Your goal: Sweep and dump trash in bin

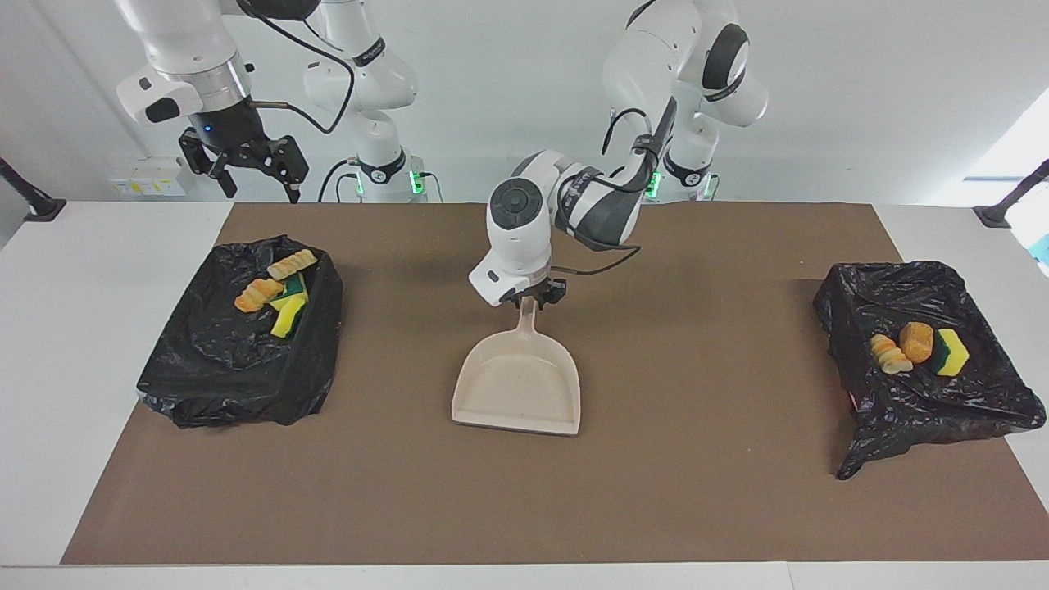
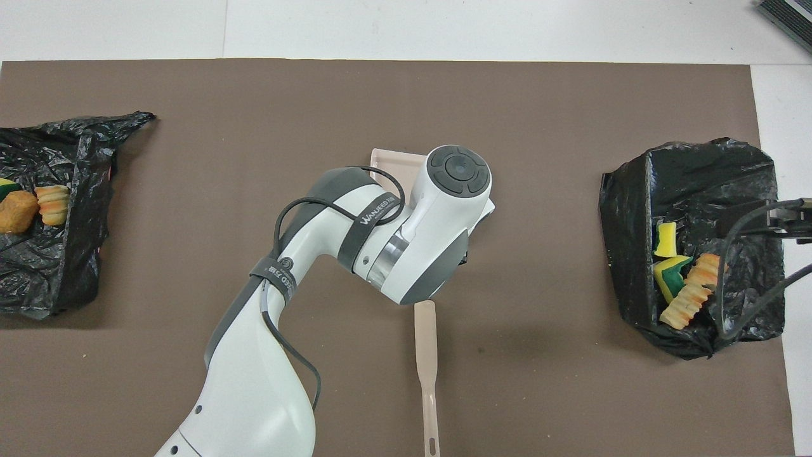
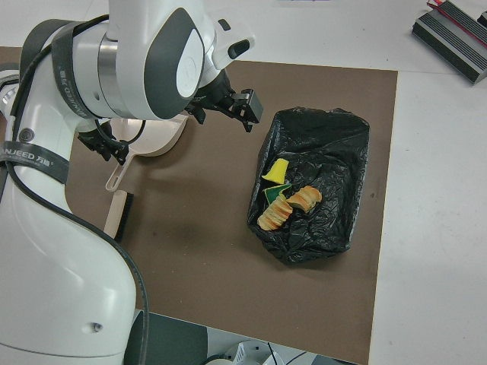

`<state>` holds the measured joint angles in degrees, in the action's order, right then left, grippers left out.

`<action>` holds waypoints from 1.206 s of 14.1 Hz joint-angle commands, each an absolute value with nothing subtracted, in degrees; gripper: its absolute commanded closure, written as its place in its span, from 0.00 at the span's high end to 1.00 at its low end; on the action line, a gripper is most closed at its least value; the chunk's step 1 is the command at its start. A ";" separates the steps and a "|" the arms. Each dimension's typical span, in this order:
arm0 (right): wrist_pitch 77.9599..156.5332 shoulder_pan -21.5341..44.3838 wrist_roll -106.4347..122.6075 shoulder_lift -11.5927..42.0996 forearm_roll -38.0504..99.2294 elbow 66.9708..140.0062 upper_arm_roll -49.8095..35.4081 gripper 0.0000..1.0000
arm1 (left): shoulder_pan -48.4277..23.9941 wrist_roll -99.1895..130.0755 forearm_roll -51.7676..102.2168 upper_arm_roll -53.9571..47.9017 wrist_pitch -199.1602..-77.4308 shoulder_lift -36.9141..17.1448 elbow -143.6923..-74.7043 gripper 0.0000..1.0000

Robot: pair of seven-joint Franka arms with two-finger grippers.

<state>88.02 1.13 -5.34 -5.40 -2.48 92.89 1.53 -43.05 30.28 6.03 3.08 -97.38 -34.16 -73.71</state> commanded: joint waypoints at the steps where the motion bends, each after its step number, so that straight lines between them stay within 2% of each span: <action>1: 88.51 0.70 -4.31 -6.24 -1.32 93.69 1.49 1.00 | -41.14 29.53 7.38 3.25 -97.21 -27.88 -78.39 1.00; 3: 88.51 0.70 -4.31 -6.24 -1.32 93.69 1.41 1.00 | -37.46 29.18 6.95 3.25 -95.99 -25.41 -78.40 1.00; 6: 88.51 0.70 -4.31 -6.24 -1.32 93.69 1.49 1.00 | -32.45 23.31 6.59 3.77 -93.69 -24.53 -77.87 1.00; 11: 88.51 0.62 -4.31 -6.24 -1.32 93.69 1.49 1.00 | -20.15 13.91 6.59 4.22 -91.59 -15.49 -78.40 1.00; 13: 88.51 0.70 -4.31 -6.24 -1.32 93.69 1.49 1.00 | -16.01 8.12 6.59 4.22 -90.27 -13.81 -78.22 1.00; 17: 88.51 0.70 -4.31 -6.24 -1.32 93.69 1.49 1.00 | -13.10 -3.41 -0.15 4.57 -85.18 -9.94 -78.66 1.00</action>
